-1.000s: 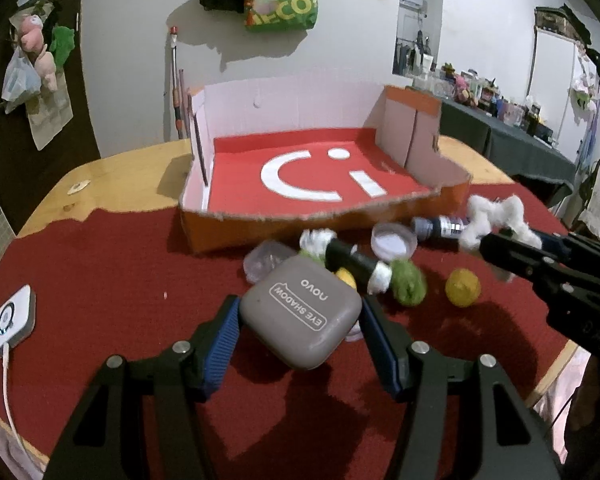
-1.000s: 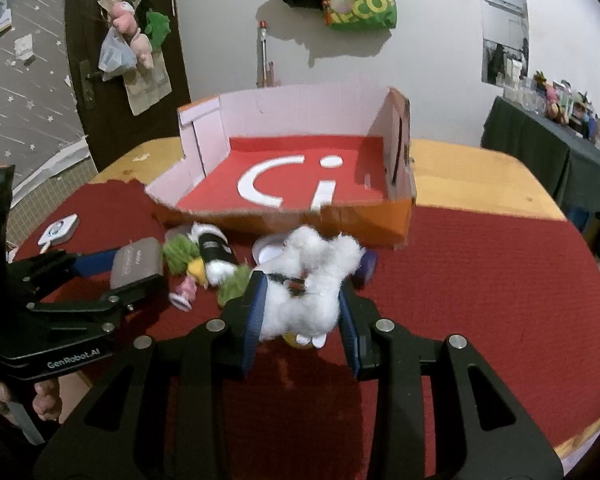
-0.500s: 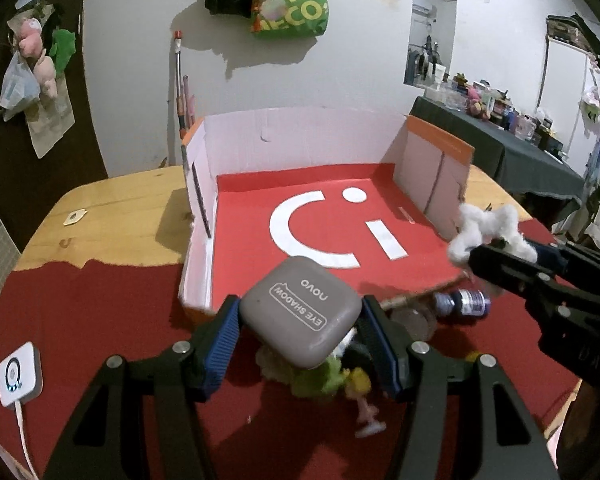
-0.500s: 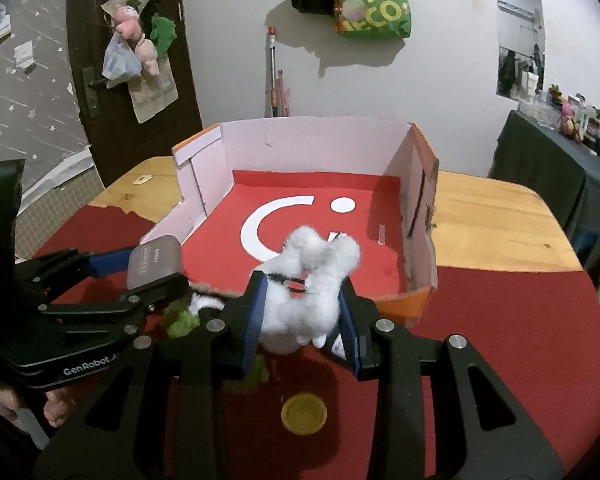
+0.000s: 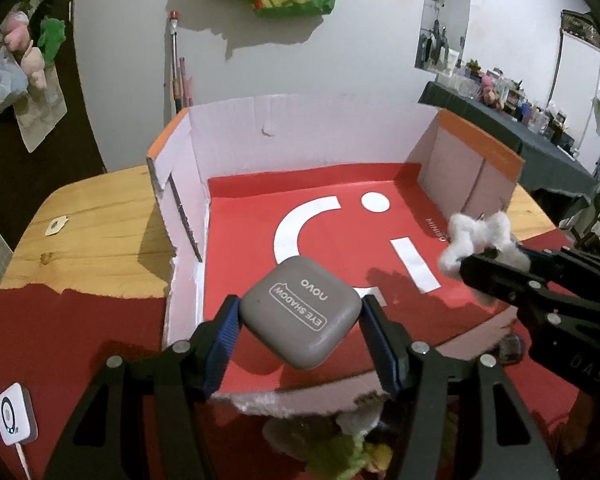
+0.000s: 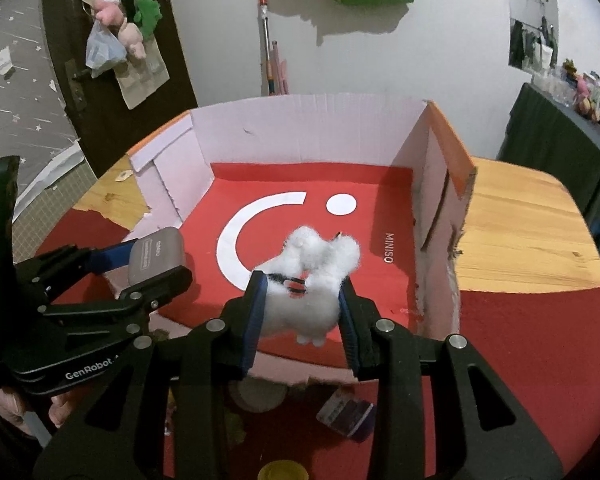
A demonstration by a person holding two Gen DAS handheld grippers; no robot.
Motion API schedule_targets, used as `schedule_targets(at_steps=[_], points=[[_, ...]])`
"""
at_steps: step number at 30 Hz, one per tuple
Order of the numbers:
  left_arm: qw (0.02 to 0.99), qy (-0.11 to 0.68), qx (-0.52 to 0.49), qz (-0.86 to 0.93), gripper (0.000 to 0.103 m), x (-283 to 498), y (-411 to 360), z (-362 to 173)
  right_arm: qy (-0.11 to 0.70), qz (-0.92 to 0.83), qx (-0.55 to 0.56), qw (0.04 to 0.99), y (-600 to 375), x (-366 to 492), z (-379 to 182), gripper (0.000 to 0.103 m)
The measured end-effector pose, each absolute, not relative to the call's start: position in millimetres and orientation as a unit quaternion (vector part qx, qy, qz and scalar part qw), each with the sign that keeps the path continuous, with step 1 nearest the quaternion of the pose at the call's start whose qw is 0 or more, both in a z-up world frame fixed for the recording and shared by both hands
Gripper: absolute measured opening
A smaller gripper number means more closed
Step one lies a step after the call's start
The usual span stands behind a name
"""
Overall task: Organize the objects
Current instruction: 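Lift both held items and carry them over the cardboard box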
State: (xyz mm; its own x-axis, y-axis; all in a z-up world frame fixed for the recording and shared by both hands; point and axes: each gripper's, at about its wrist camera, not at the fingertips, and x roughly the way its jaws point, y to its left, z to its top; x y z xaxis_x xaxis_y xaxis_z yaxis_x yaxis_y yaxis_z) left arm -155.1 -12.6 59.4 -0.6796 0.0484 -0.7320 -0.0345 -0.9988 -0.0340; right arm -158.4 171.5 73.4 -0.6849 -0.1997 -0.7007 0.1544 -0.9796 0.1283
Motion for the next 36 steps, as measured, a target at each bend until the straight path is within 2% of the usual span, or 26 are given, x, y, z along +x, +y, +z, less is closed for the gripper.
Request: schedule_targets(at_steps=[20, 36], points=[[0.021, -0.011, -0.432, 0.902, 0.062, -179.7, -17.9, 40.8, -0.04, -0.895, 0.435, 0.093, 173.2, -187.9, 43.6, 0.033], [-0.003, 0.03, -0.429, 0.903, 0.062, -183.9, -11.8, 31.4, -0.022, -0.89, 0.448, 0.085, 170.0, -193.3, 32.7, 0.033]])
